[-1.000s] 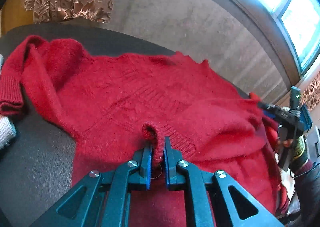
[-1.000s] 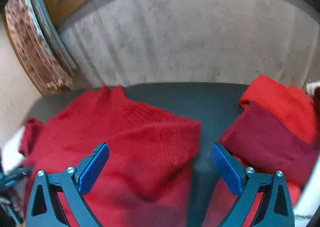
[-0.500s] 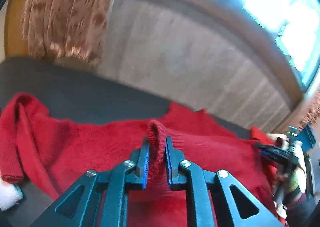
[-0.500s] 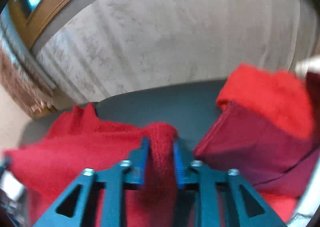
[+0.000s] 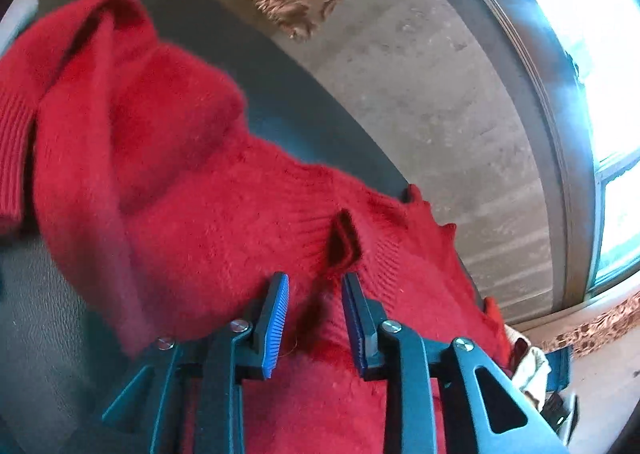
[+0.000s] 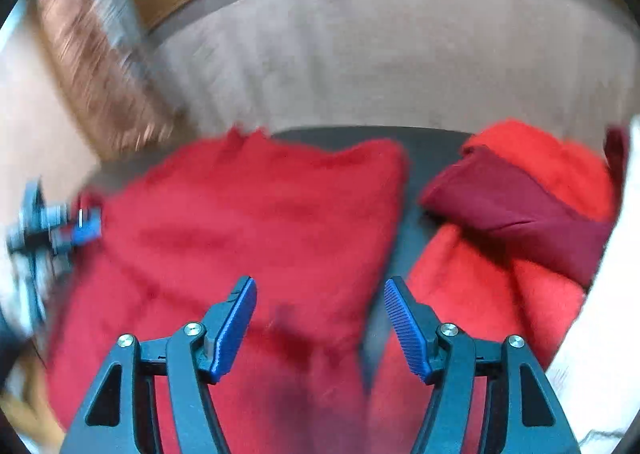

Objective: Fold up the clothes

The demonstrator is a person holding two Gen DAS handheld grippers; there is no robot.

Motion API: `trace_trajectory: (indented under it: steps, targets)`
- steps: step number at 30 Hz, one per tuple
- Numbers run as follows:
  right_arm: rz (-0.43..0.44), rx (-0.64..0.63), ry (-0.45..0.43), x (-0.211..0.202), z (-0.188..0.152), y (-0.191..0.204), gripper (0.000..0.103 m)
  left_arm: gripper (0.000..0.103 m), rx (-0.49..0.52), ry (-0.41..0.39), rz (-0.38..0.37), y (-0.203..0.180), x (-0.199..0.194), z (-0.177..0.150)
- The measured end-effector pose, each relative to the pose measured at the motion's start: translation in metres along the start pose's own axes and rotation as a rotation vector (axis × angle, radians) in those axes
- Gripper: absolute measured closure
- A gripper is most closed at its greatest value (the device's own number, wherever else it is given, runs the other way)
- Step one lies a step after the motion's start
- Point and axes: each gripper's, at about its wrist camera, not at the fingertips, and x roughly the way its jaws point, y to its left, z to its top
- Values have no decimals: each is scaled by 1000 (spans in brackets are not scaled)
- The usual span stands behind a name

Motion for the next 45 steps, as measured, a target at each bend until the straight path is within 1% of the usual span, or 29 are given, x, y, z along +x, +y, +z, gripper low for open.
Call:
trace_trajectory:
  steps: [3,5,6,8,10,11,12,13,14,15,16,18,20,22,25,26,27,29,30,32,33,35,36,38,39,40,41,42,45]
  targets:
    - [-38,-162,4,8,-9,33,35,73,-10,9,-17,-1,-1,-1]
    - [-83,-264,16,20,-11,51,35,73,-7,14,-20,-3,1,1]
    - [-109,-303,23,27,-12,57,35,72,-5,16,-22,-3,2,2]
    - [-148,-339,33,38,-12,60,35,72,10,22,-27,-9,6,5]
    - [-165,-319,32,43,-15,58,33,72,32,33,-27,-17,12,6]
    - [-171,-304,29,44,-15,55,27,72,47,42,-25,-21,17,6]
    - [-177,-283,24,44,-15,51,24,72,71,53,-10,-26,21,5]
    - [-184,-264,21,44,-14,49,22,72,97,63,10,-30,24,3]
    - [-189,-247,20,42,-14,47,21,80,134,73,32,-36,26,1]
    - [-189,-231,21,41,-15,43,19,95,167,82,30,-42,25,-4]
    - [-189,-214,23,39,-17,40,17,96,200,90,28,-48,23,-9]
    - [-187,-179,27,36,-22,35,11,98,224,84,14,-51,11,-17]
    - [-181,-136,30,31,-25,27,8,98,249,74,59,-48,0,-23]
    - [-170,-89,32,26,-30,17,7,98,251,79,125,-35,-1,-24]
    - [-157,-27,38,21,-36,5,7,94,171,80,87,-15,2,-16]
    - [-158,-16,39,20,-36,5,6,93,144,71,83,-15,1,-13]
    - [-159,-6,41,19,-37,4,6,90,117,63,80,-14,1,-11]
    - [-160,-1,45,18,-40,5,4,83,115,-8,129,-24,-11,-13]
    - [-162,-2,47,18,-41,5,3,83,114,-44,154,-28,-16,-14]
    - [-168,2,49,17,-44,7,2,82,182,-159,223,-45,-34,-25]
    - [-171,7,49,16,-45,6,2,80,226,-198,244,-54,-41,-33]
    - [-186,13,53,14,-47,5,2,75,362,-211,264,-76,-41,-53]
    - [-203,13,52,12,-48,4,2,75,429,-193,287,-84,-34,-61]
    - [-270,23,38,2,-52,-3,2,75,495,-98,320,-84,-11,-79]
    - [-305,45,28,-5,-55,-10,2,75,490,-42,322,-73,-2,-88]
    - [-336,70,24,-12,-59,-17,2,75,514,-103,302,-68,-7,-96]
    - [-357,99,30,-20,-66,-25,2,75,500,-101,295,-67,-10,-98]
    - [-356,132,31,-30,-75,-32,2,75,479,-96,285,-65,-13,-96]
    - [-277,200,-17,-72,-99,-32,2,75,441,-98,248,-64,-12,-97]
